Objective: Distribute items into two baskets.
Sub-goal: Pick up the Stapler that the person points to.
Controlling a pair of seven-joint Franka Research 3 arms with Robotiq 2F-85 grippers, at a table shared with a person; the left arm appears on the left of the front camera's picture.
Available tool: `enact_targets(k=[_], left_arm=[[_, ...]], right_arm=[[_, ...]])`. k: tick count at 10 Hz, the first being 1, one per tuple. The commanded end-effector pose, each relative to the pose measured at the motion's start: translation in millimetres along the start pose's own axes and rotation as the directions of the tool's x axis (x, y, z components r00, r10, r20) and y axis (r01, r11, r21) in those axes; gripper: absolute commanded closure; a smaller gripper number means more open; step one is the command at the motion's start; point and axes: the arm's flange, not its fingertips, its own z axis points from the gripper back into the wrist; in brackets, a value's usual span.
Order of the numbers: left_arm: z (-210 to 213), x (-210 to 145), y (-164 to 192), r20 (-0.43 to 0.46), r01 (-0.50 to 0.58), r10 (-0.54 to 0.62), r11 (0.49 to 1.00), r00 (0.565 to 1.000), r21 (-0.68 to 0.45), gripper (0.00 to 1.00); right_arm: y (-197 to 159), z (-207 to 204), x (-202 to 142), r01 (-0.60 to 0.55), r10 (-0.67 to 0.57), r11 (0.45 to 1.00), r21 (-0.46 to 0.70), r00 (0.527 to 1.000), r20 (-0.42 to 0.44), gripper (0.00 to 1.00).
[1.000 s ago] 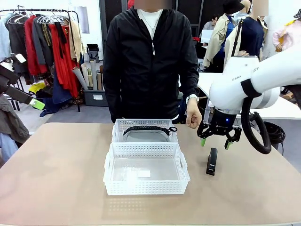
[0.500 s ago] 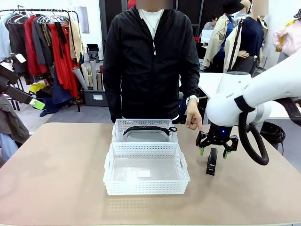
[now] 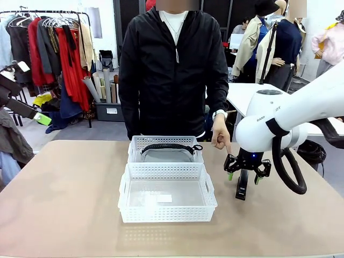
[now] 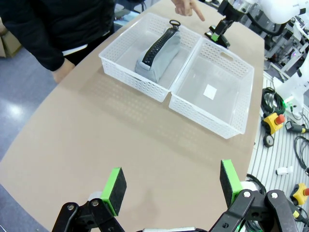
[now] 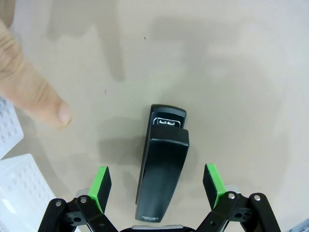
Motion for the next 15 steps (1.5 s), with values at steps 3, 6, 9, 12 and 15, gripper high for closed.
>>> enact_targets(k=[3, 6, 9, 12, 15], left_arm=[[2.4, 1.4, 0.9, 0.001, 0.000, 0.000, 1.000, 1.000, 0.001, 0.00], [2.4, 1.4, 0.9, 0.001, 0.000, 0.000, 1.000, 1.000, 0.001, 0.00], [2.4, 1.4, 0.9, 0.001, 0.000, 0.000, 1.000, 1.000, 0.001, 0.00], [2.4, 1.4, 0.9, 0.001, 0.000, 0.000, 1.000, 1.000, 0.001, 0.00], [2.4, 1.4, 0.9, 0.001, 0.000, 0.000, 1.000, 1.000, 0.001, 0.00]], right_arm=[[-0.7, -4.3, 0.5, 0.001, -0.001, 1.000, -0.002, 1.000, -0.002, 0.00], [-0.7, -4.3, 0.5, 0.001, -0.001, 1.000, -0.002, 1.000, -0.002, 0.00], [-0.7, -4.3, 0.5, 0.001, -0.001, 1.000, -0.002, 1.000, -0.002, 0.00], [-4.6, -6.5, -2.0, 0.074, -0.075, 0.997, -0.031, 0.996, -0.044, 0.00], [-7.7, -2.7, -7.4, 0.179, -0.181, 0.983, -0.035, 0.982, -0.063, 0.00]])
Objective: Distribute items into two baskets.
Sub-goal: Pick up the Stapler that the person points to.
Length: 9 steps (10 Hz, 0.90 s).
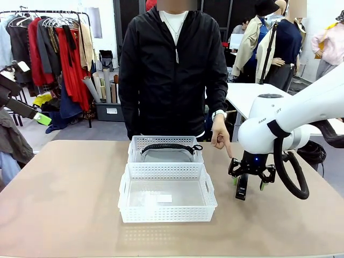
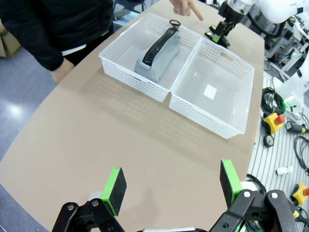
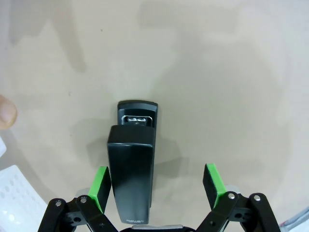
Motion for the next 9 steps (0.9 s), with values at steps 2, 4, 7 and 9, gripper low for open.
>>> enact_targets(k=[2, 4, 7, 9], left_arm=[[2.4, 1.4, 0.9, 0.001, 0.000, 0.000, 1.000, 1.000, 0.002, 0.00], [2.4, 1.4, 0.9, 0.001, 0.000, 0.000, 1.000, 1.000, 0.002, 0.00], [2.4, 1.4, 0.9, 0.001, 0.000, 0.000, 1.000, 1.000, 0.002, 0.00], [2.4, 1.4, 0.9, 0.001, 0.000, 0.000, 1.000, 1.000, 0.002, 0.00]], right_arm=[[8.7, 10.9, -12.8, 0.100, -0.099, 0.994, 0.035, 0.994, -0.034, 0.00], [13.8, 15.0, -20.5, 0.134, -0.133, 0.991, 0.015, 0.989, -0.065, 0.00], [19.9, 12.5, -23.7, 0.144, -0.144, 0.990, -0.015, 0.988, -0.054, 0.00], [23.9, 8.4, -25.8, 0.148, -0.150, 0.988, -0.034, 0.987, -0.049, 0.02]])
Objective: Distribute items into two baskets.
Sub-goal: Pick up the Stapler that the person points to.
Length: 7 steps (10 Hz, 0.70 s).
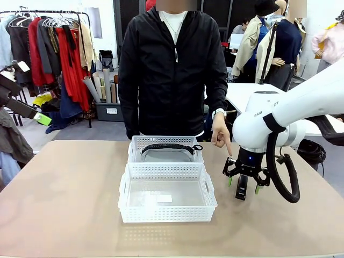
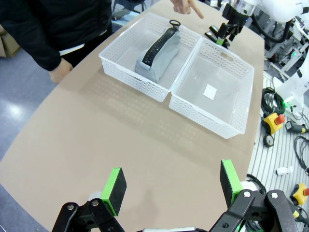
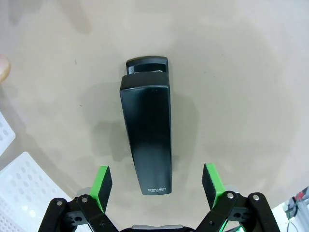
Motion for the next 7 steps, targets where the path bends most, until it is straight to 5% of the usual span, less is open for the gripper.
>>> enact_targets(k=[1, 3, 6, 7], left_arm=[[2.4, 1.4, 0.9, 0.001, 0.000, 0.000, 1.000, 1.000, 0.002, 0.00], [2.4, 1.4, 0.9, 0.001, 0.000, 0.000, 1.000, 1.000, 0.002, 0.00], [2.4, 1.4, 0.9, 0.001, 0.000, 0.000, 1.000, 1.000, 0.002, 0.00], [2.4, 1.4, 0.9, 0.001, 0.000, 0.000, 1.000, 1.000, 0.002, 0.00]], right_arm=[[6.6, -3.1, -2.8, 0.034, -0.034, 0.999, -0.031, 0.999, 0.023, 0.09], [7.8, -9.0, -1.2, 0.015, -0.014, 0.999, -0.029, 0.999, 0.038, 0.31], [7.9, -10.7, 0.2, 0.001, 0.001, 1.000, -0.026, 0.997, 0.081, 0.90], [9.5, -11.7, 0.2, -0.014, 0.017, 1.000, -0.028, 0.995, 0.102, 1.00]])
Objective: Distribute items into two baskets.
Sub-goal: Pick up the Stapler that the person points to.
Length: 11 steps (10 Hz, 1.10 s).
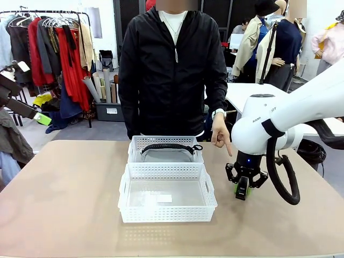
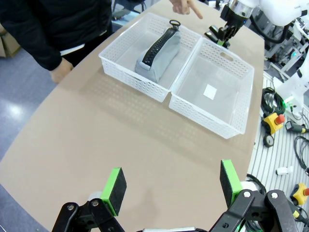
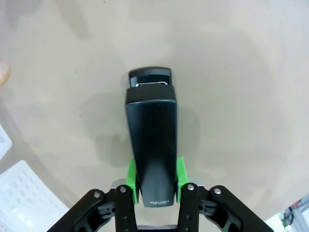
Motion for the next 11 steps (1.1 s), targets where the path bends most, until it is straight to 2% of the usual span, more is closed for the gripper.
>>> enact_targets(k=[1, 2, 7, 8, 10, 11], left_arm=[[2.4, 1.4, 0.9, 0.001, 0.000, 0.000, 1.000, 1.000, 0.001, 0.00], [2.4, 1.4, 0.9, 0.001, 0.000, 0.000, 1.000, 1.000, 0.001, 0.00], [2.4, 1.4, 0.9, 0.001, 0.000, 0.000, 1.000, 1.000, 0.001, 0.00], [2.4, 1.4, 0.9, 0.001, 0.000, 0.000, 1.000, 1.000, 0.001, 0.00], [2.4, 1.4, 0.9, 0.001, 0.000, 0.000, 1.000, 1.000, 0.001, 0.00], [2.4, 1.4, 0.9, 0.001, 0.000, 0.000, 1.000, 1.000, 0.001, 0.00]], right_arm=[[7.7, -5.2, -2.3, 0.003, -0.001, 1.000, -0.030, 0.998, 0.071, 1.00], [0.0, 0.0, 0.0, 0.000, 0.000, 1.000, 0.000, 1.000, 0.000, 1.00], [0.0, 0.0, 0.0, 0.000, 0.000, 1.000, 0.000, 1.000, 0.000, 1.00], [0.5, 2.3, 0.7, -0.010, 0.011, 1.000, -0.004, 1.000, 0.014, 1.00], [-24.3, 39.6, 12.3, -0.091, 0.092, 0.996, -0.014, 0.993, 0.077, 1.00], [-38.6, 57.9, 18.0, -0.139, 0.136, 0.990, 0.024, 0.987, 0.084, 1.00]])
